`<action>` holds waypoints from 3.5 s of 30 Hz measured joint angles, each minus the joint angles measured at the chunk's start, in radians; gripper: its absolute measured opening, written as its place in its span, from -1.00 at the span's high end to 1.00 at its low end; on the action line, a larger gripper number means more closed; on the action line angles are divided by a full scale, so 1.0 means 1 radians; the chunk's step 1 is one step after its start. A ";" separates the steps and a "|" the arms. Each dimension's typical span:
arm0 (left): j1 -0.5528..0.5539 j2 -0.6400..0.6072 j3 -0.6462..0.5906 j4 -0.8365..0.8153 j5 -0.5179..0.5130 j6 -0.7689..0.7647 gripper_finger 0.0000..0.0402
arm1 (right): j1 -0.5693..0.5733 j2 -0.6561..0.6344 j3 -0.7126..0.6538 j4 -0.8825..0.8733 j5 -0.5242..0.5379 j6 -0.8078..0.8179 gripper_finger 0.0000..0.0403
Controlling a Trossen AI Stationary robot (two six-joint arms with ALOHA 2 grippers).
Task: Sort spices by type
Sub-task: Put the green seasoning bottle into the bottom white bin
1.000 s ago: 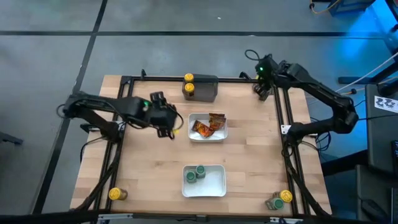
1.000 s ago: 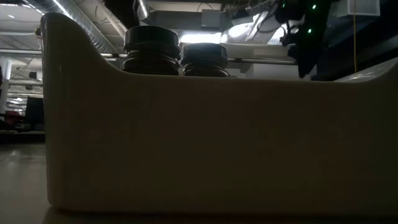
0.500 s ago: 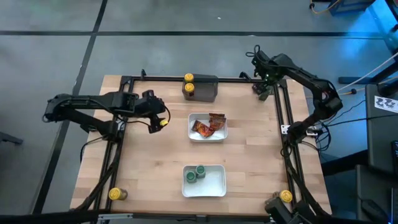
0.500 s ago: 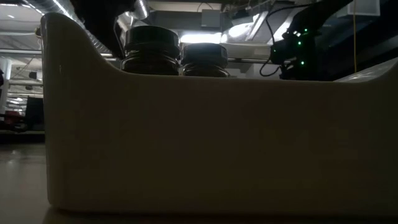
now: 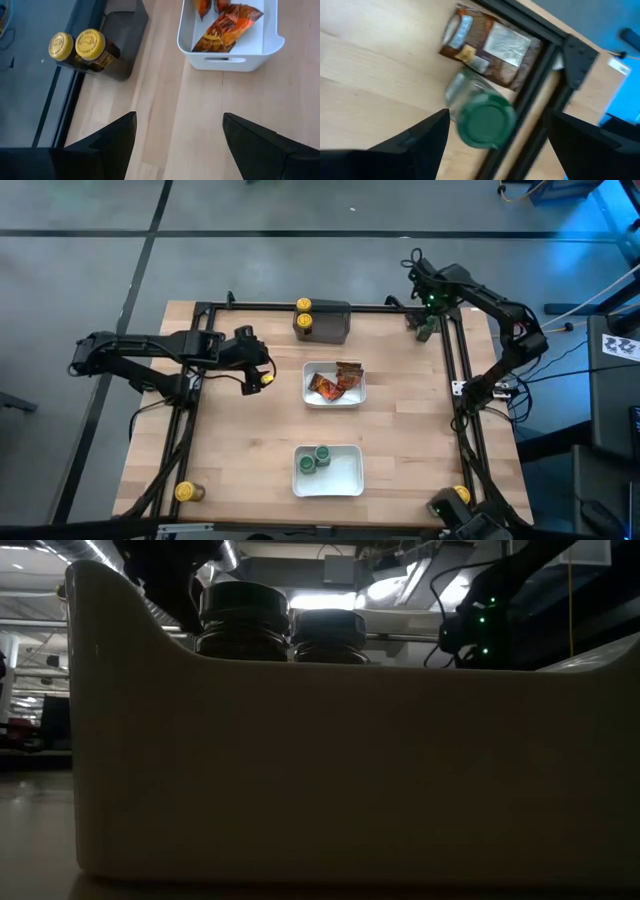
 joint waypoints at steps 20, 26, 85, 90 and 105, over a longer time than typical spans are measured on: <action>-0.001 0.002 0.000 0.041 0.007 0.030 -0.40 | 0.003 0.108 -0.001 -0.029 -0.024 0.085 -0.60; -0.003 0.002 0.000 0.042 0.007 0.030 -0.40 | 0.003 0.113 -0.025 -0.018 -0.031 0.087 -0.49; -0.003 0.002 0.000 0.042 0.025 0.049 -0.40 | -0.002 0.103 -0.077 0.146 -0.042 0.029 -0.08; -0.003 0.002 0.000 0.042 0.025 0.049 -0.40 | 0.023 0.085 -0.075 0.139 -0.035 0.006 -0.07; -0.003 0.002 0.001 0.042 0.025 0.061 -0.40 | 0.339 -0.114 0.081 -0.032 -0.041 0.011 -0.06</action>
